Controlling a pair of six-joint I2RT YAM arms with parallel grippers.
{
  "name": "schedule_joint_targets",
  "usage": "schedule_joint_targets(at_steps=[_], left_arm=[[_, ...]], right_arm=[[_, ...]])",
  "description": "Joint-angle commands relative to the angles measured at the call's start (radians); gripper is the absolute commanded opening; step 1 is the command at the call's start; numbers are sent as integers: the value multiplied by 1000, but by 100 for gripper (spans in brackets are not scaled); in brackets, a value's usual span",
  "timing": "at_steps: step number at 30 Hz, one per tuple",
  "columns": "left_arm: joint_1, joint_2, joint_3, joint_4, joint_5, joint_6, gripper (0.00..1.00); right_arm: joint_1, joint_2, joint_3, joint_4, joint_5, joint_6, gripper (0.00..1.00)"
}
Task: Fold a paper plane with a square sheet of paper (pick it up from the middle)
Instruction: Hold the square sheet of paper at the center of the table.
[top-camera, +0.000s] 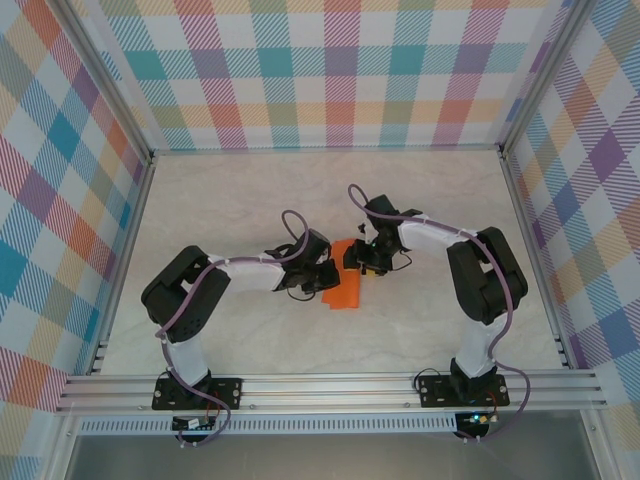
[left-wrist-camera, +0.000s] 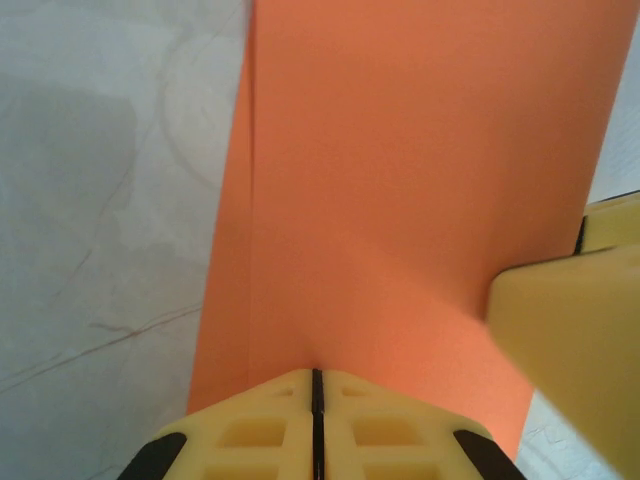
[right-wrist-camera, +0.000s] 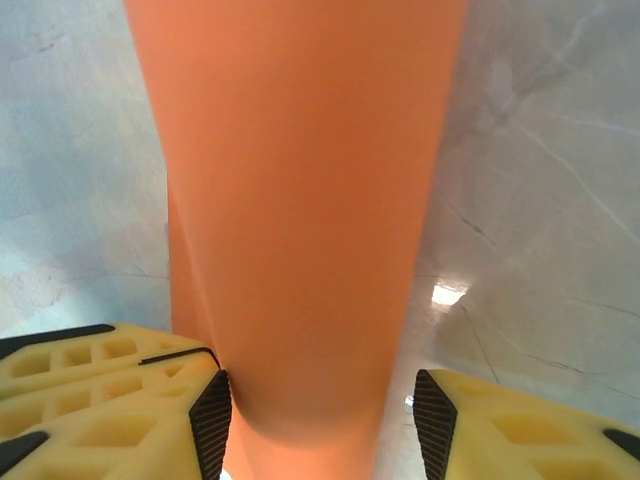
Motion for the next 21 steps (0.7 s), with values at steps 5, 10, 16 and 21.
schedule_joint_targets(at_steps=[5,10,16,21], left_arm=[[-11,29,55,-46,-14,10,12],[-10,-2,57,-62,-45,12,17],[-10,-89,15,-94,-178,14,26],[-10,-151,-23,-102,-251,14,29]], right_arm=[[8,44,11,-15,-29,-46,51],[9,44,4,-13,25,-3,46],[9,53,-9,-4,69,59,43],[9,81,2,-23,92,95,42]])
